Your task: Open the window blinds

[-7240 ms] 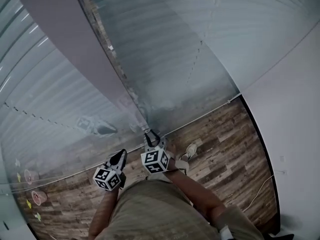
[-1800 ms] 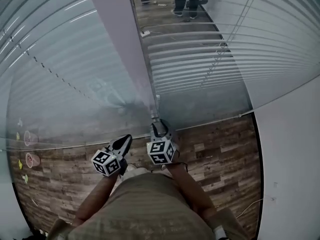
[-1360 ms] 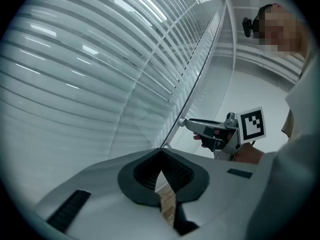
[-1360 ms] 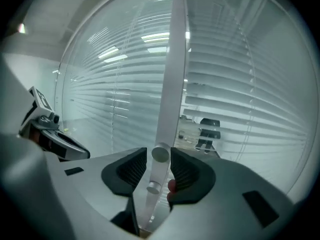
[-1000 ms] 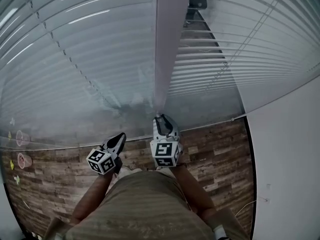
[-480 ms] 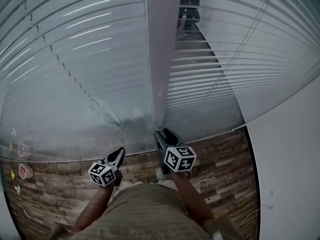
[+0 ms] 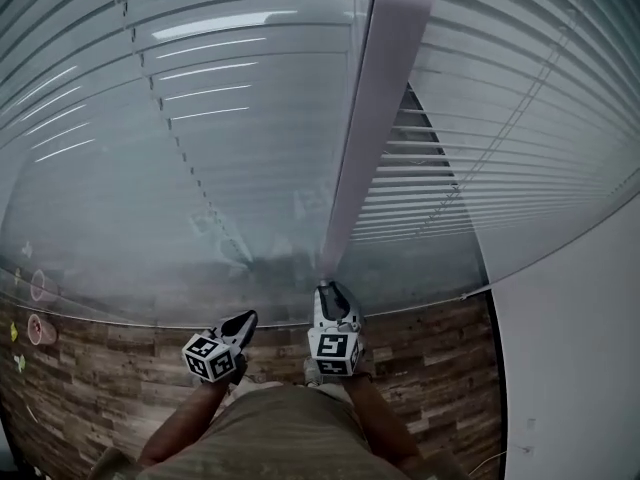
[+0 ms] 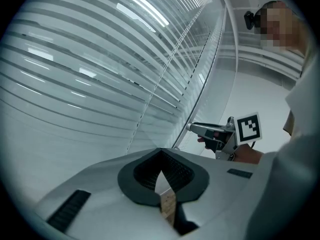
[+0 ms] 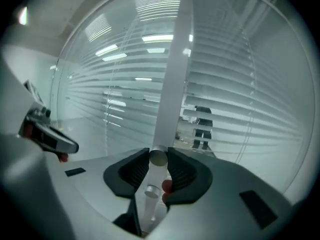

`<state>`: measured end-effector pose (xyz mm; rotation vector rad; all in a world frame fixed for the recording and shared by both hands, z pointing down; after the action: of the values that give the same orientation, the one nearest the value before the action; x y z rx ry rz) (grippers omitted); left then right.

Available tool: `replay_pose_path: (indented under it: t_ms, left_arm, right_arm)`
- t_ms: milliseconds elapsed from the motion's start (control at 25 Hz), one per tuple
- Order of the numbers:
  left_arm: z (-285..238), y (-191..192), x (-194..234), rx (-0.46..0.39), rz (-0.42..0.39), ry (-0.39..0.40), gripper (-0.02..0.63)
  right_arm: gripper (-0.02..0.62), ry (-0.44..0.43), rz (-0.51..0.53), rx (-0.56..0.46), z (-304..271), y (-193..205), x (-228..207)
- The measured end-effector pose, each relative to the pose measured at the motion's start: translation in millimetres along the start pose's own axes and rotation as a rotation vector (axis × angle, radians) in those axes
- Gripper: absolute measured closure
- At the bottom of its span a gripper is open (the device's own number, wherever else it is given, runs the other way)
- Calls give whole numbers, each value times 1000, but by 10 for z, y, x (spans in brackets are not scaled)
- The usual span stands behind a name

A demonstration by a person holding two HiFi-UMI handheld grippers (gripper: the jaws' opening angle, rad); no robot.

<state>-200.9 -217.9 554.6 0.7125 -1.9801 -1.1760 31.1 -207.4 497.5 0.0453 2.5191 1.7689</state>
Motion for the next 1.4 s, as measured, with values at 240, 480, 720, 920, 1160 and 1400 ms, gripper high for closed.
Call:
replay_pose_path:
  t_ms: [240,480,720,920,1160,1400]
  left_arm:
    - [-20,2,139,-20,21,-15,594]
    - [-11,65,191,-8,30,-16,594]
    - [-2,114,315,-13,22,-31,594]
    - [-42,222,405,-12,18,-37,594]
    - [-101,201,410,-8,17,-28,594]
    - [-80,196,458,-11,15,-32,594]
  right_arm:
    - [474,-311,-985,94,-190,95,-365]
    - [414,-235,-574,31,-111,31,-216]
    - [465,-61,-233,0,-197,120,-16]
    - [466,-252,-963,81,-305,363,-273]
    - [463,-307,-908,95,-314,321,-294]
    - [439,-57,-211,35,-274,319,-26]
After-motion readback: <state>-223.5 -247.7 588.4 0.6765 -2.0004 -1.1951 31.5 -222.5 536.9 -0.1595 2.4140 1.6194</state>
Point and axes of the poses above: the fingertips, and each gripper's own axes: z backward along the fingers, x to its left, y out of its underside, the point moved 7 cm from there along z, backward along the fingers, and after that the axes turned 11 degrees about -z, right-handed, at the moved point
